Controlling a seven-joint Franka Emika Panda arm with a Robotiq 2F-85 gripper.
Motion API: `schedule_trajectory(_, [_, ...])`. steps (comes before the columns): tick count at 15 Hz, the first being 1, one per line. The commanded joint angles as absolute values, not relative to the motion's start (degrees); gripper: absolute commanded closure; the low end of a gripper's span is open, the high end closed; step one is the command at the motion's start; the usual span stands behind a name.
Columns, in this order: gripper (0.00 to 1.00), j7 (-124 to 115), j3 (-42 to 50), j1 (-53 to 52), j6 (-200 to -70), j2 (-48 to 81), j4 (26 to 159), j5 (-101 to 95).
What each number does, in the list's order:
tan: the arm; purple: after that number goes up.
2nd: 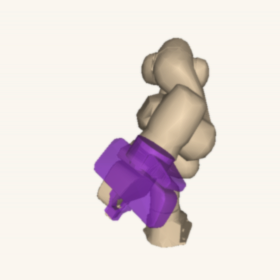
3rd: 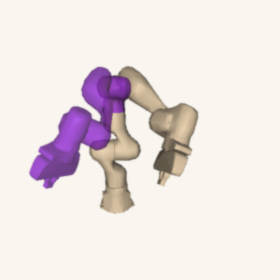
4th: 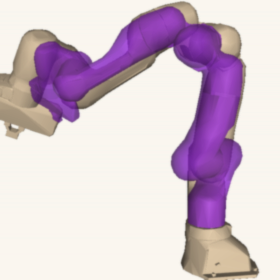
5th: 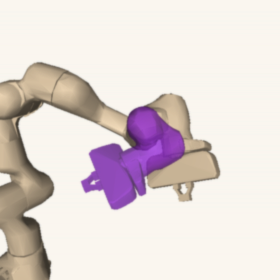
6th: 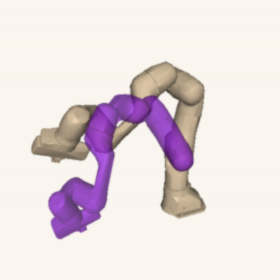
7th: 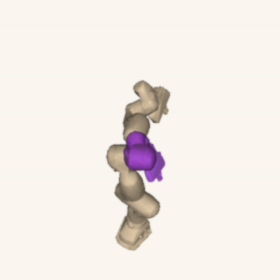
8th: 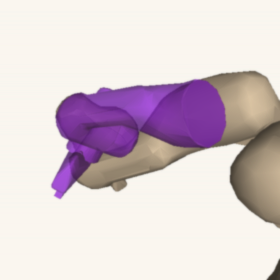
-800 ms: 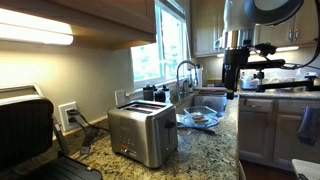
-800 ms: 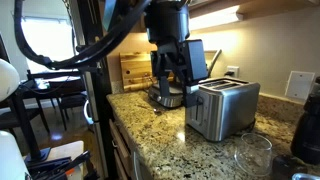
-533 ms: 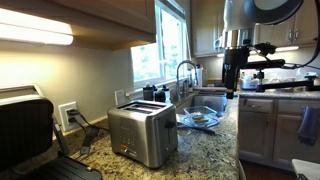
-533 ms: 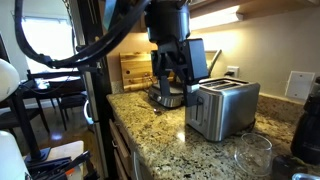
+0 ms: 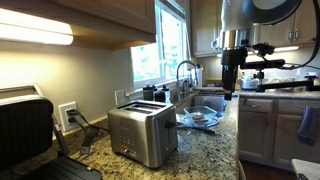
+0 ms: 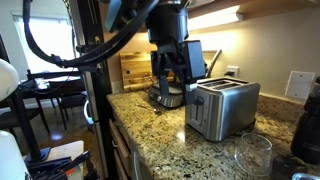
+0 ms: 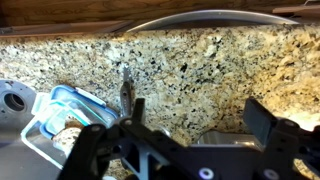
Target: Push down the switch on the toaster
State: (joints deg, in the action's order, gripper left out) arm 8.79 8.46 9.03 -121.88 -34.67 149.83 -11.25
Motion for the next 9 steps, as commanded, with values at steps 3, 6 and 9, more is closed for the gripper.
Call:
schedule_trajectory(3, [0.00, 2.6, 4.5, 6.4, -124.4, -30.9, 147.3, -7.4])
schedule_trajectory(6, [0.00, -0.5, 2.8, 4.9, -127.6, -26.5, 144.8, -4.2])
schedule_trajectory(9, [0.26, -2.0, 1.5, 3.8, -130.9, -21.9, 142.4, -2.2])
